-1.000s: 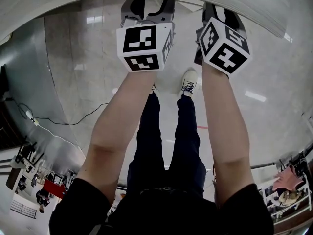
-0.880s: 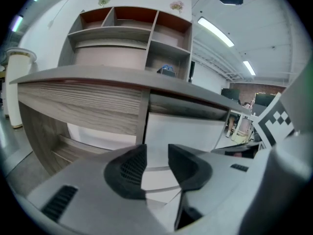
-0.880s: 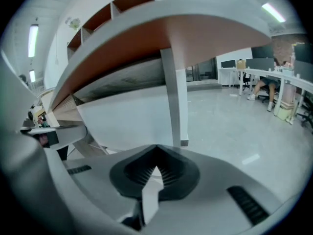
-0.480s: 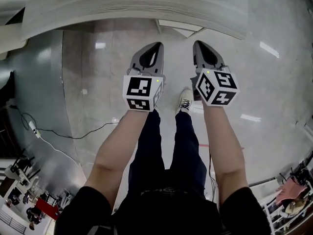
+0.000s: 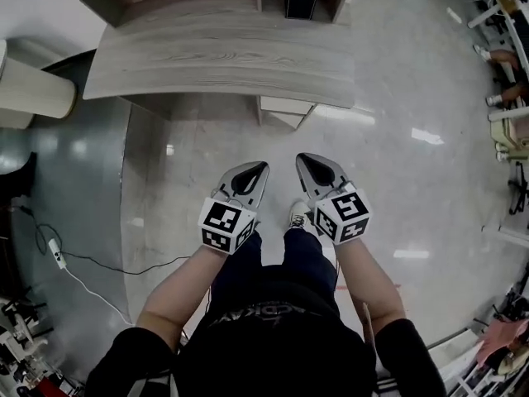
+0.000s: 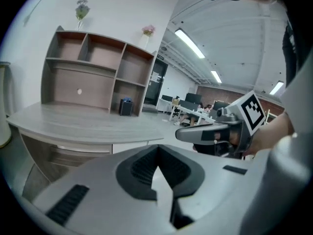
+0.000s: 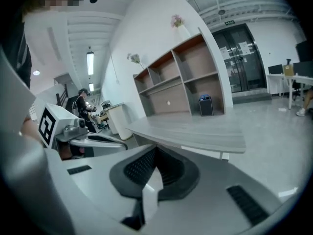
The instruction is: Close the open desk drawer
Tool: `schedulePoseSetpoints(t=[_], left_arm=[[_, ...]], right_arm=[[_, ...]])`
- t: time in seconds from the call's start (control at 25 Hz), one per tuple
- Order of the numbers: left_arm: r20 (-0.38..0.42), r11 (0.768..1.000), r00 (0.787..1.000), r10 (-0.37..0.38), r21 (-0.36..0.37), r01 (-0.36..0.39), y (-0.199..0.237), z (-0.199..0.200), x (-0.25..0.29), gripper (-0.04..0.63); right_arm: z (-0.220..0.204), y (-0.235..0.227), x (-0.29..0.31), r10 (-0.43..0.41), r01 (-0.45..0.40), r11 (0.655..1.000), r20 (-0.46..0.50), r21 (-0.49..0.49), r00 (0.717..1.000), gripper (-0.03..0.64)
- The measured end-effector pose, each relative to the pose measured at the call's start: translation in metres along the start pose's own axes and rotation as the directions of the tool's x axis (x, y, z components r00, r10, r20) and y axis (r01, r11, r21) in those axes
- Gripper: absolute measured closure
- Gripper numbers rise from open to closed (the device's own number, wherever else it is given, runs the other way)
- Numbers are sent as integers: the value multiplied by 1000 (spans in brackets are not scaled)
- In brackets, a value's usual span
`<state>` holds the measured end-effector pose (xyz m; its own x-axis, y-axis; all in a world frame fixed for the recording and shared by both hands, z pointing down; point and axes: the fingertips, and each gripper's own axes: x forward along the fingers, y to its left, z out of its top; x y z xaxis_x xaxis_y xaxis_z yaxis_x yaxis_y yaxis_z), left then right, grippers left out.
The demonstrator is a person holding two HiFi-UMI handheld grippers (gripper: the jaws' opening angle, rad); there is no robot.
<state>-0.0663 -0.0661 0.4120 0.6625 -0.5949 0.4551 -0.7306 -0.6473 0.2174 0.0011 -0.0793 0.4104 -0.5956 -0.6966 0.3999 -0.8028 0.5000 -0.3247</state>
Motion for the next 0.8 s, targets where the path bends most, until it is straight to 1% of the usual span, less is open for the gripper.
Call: schedulePoseSetpoints(t=[0.08,0.12,0.24,0.32,0.48,0.64,0.72,0.8], left_arm=[[16,999,1000,-25,32,25,-7,15,-14,584],[26,999,999,-30,36,29,-9,21,-20,584],[62,999,997,-54,12,53,-16,39,-32,584],[76,996,993,-91,14,90,-29,49,-41,584],[99,985,980,-171,45,167,-49,70,-52,584],[98,972,968,-233,66,227,-63,75,-56,584],[96,968,964,-247,79,240,-66,76,-54,584],[90,967,964,-251,73,245,-69,75,-56,584]], right_arm=[[18,17,-15,24,-24,1000,26,-19,999,600],[25,26,-22,37,-36,999,33,-29,999,600],[43,48,-39,74,-72,996,46,-48,996,600],[52,59,-52,92,-89,995,64,-48,994,600],[72,72,-67,110,-103,993,114,-66,987,600],[68,81,-75,140,-136,990,114,-47,984,600],[63,85,-77,147,-142,988,105,-58,984,600],[60,90,-81,150,-144,987,94,-66,984,600]])
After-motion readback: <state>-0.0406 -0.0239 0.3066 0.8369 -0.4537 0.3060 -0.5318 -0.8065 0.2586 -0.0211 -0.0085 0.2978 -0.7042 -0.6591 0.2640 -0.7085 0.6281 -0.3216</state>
